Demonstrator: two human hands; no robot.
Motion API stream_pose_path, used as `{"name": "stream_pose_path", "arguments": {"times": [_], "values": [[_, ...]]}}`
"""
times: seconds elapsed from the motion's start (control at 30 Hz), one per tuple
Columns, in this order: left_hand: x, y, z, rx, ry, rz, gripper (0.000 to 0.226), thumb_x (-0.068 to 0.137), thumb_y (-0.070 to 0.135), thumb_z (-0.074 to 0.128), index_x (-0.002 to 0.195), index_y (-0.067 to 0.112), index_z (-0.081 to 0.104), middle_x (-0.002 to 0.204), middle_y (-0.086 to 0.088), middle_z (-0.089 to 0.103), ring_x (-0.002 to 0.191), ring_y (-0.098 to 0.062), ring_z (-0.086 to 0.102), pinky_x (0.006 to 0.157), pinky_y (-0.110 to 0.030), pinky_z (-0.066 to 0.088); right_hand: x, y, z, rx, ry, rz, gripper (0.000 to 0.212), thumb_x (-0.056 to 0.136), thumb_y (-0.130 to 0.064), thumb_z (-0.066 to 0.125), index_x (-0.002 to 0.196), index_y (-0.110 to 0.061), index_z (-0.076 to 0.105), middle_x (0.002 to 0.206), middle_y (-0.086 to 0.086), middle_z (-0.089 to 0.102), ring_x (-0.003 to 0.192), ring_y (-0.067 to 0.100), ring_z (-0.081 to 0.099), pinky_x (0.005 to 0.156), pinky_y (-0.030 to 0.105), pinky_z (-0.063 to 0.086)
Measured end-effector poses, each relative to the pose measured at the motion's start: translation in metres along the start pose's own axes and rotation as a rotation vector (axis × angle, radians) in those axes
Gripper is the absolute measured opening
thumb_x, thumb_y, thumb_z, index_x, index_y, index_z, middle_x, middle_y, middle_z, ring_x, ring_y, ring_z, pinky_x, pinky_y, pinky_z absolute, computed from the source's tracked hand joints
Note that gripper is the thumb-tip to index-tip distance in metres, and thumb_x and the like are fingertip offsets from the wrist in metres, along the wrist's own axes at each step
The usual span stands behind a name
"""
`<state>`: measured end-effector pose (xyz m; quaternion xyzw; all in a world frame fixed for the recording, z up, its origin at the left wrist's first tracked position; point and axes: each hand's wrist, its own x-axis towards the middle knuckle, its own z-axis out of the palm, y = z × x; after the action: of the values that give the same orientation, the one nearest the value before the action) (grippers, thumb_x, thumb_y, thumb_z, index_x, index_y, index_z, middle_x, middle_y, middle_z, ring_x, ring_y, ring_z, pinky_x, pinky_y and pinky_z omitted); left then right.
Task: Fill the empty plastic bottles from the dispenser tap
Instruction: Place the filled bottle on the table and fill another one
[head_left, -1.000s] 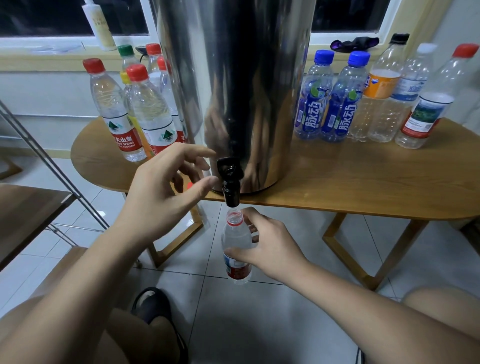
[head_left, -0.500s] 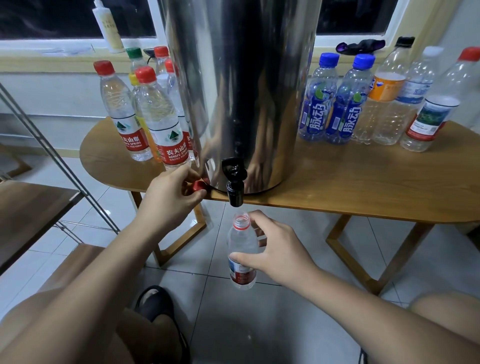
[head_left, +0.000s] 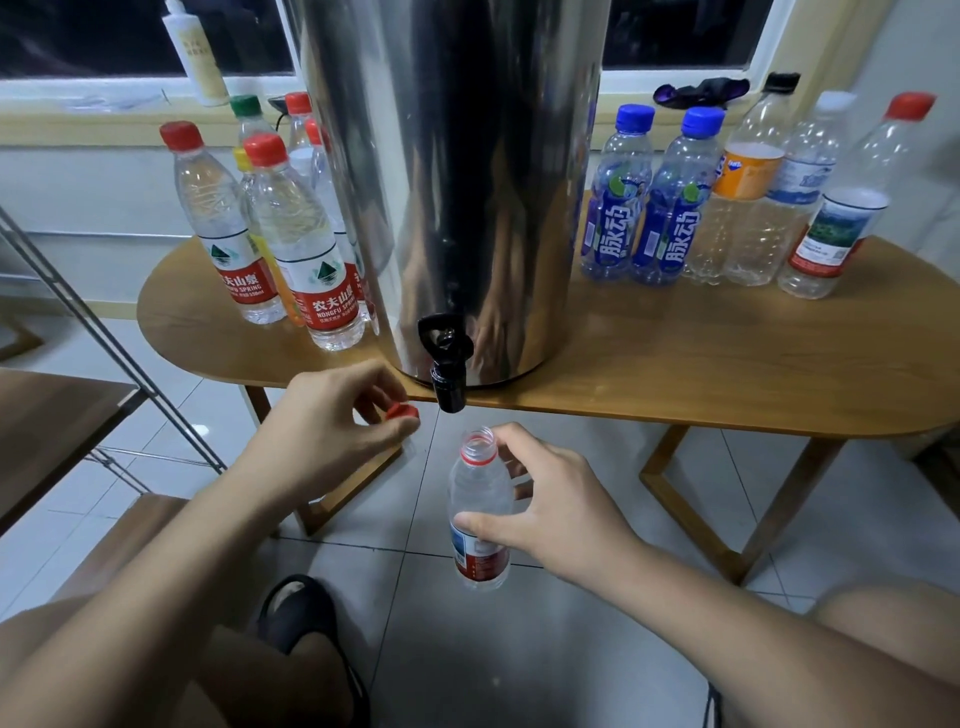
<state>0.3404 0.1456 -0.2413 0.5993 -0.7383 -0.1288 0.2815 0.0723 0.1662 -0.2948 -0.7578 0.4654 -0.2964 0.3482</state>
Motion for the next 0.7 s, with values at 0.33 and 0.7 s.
{"name": "stream_pose_path", "arguments": {"times": [0.33, 0.7], "values": [[-0.022, 0.040, -0.005, -0.232, -0.114, 0.242, 0.020, 0.085, 0.038, 0.090, 0.099, 0.035, 0.076, 0.099, 0.011, 0.078, 0.088, -0.024, 0.072, 0.066, -0.029, 0.051, -0.006, -0.003, -0.003, 0.034, 0.008, 0.007, 0.055, 0.078, -0.041, 0.095, 0.123, -0.042, 0.063, 0.108, -0.019, 0.072, 0.102, 0.008, 0.071, 0.083, 0.034, 0.062], [-0.027, 0.054, 0.012, -0.122, -0.023, 0.341, 0.024, 0.087, 0.033, 0.090, 0.104, 0.028, 0.076, 0.092, 0.033, 0.065, 0.086, -0.004, 0.069, 0.073, -0.007, 0.041, -0.007, -0.003, 0.001, 0.012, -0.030, 0.024, 0.050, 0.078, -0.044, 0.094, 0.114, -0.042, 0.060, 0.108, -0.019, 0.071, 0.104, 0.008, 0.069, 0.086, 0.035, 0.062]]}}
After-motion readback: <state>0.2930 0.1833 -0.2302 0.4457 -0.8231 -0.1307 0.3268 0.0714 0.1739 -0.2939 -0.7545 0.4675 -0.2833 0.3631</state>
